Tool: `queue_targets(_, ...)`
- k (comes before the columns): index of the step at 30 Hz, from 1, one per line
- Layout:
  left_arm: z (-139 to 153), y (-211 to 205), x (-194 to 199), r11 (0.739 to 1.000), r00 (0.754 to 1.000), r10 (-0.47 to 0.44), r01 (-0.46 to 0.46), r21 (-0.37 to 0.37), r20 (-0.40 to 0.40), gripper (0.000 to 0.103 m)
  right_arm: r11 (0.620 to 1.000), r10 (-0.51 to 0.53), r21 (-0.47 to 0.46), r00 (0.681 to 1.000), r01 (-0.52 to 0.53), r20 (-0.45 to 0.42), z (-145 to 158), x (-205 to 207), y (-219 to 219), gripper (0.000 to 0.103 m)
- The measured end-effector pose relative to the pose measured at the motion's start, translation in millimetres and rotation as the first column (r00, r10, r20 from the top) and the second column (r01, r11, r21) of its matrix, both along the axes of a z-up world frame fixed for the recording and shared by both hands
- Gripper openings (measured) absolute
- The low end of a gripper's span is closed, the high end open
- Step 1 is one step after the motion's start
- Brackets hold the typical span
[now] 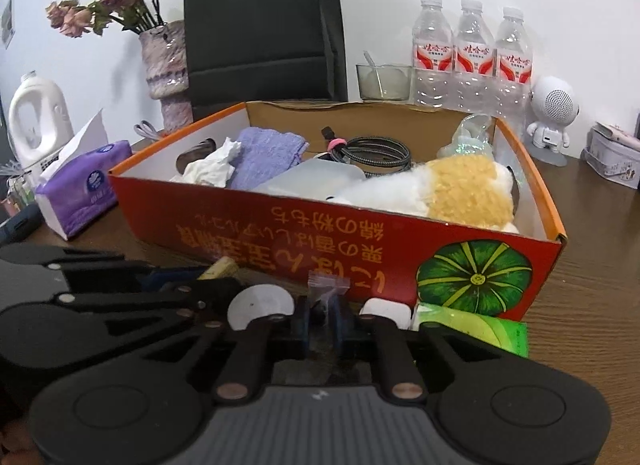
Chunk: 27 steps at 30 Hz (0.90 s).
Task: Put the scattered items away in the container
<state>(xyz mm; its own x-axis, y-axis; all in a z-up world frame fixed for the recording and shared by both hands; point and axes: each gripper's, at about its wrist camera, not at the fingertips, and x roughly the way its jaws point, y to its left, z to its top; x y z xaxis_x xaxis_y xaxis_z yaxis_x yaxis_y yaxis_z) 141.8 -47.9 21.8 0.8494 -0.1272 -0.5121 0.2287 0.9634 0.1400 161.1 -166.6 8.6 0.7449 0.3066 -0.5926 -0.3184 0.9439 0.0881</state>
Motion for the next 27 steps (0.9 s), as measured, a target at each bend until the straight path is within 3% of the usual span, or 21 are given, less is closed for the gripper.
queue_targets(2, 14.9, 4.1, -26.4, 0.998, 0.99, 0.009, -0.018, 0.058, 0.143, 0.012, 1.0, -0.005, 0.011, 0.998, 0.005, 0.064, 12.8, -16.8, -4.0, 0.008)
queue_targets(4, 33.5, 20.4, -27.2, 0.998, 0.981, 0.044, -0.051, 0.029, 0.19, 0.012, 0.997, -0.04, 0.07, 0.99, 0.031, 0.132, 30.5, -28.3, -17.4, 0.008)
queue_targets(6, 47.8, 37.4, -3.4, 0.998, 0.985, 0.062, -0.059, -0.024, 0.158, 0.012, 0.986, -0.088, 0.155, 0.983, 0.062, 0.163, 47.5, -23.2, -32.1, 0.008)
queue_targets(10, 59.2, 59.2, 63.7, 0.987, 0.991, 0.107, -0.097, -0.127, 0.075, 0.012, 0.972, -0.157, 0.202, 0.967, 0.116, 0.199, 65.3, 15.5, -35.7, 0.008)
queue_targets(13, 60.2, 56.4, 100.4, 0.984, 0.988, 0.146, -0.139, -0.107, 0.056, 0.012, 0.964, -0.209, 0.218, 0.941, 0.152, 0.266, 76.8, 47.7, -33.9, 0.008)
queue_targets(17, 53.1, 56.8, 133.1, 0.964, 0.975, 0.224, -0.223, -0.142, -0.012, 0.012, 0.964, -0.18, 0.243, 0.942, 0.111, 0.284, 82.6, 89.4, -31.5, 0.008)
queue_targets(22, 30.5, 58.5, 148.2, 0.949, 0.95, 0.272, -0.291, -0.121, -0.153, 0.012, 0.973, -0.155, 0.207, 0.953, 0.102, 0.259, 58.7, 118.3, -32.3, 0.008)
queue_targets(24, 25.6, 55.6, 140.1, 0.951, 0.953, 0.278, -0.291, -0.106, -0.117, 0.012, 0.972, -0.145, 0.219, 0.952, 0.086, 0.269, 57.3, 121.6, -37.4, 0.008)
queue_targets(27, 28.4, 54.2, 136.4, 0.949, 0.951, 0.282, -0.296, -0.108, -0.128, 0.012, 0.976, -0.135, 0.2, 0.956, 0.083, 0.26, 60.0, 123.5, -37.2, 0.008)
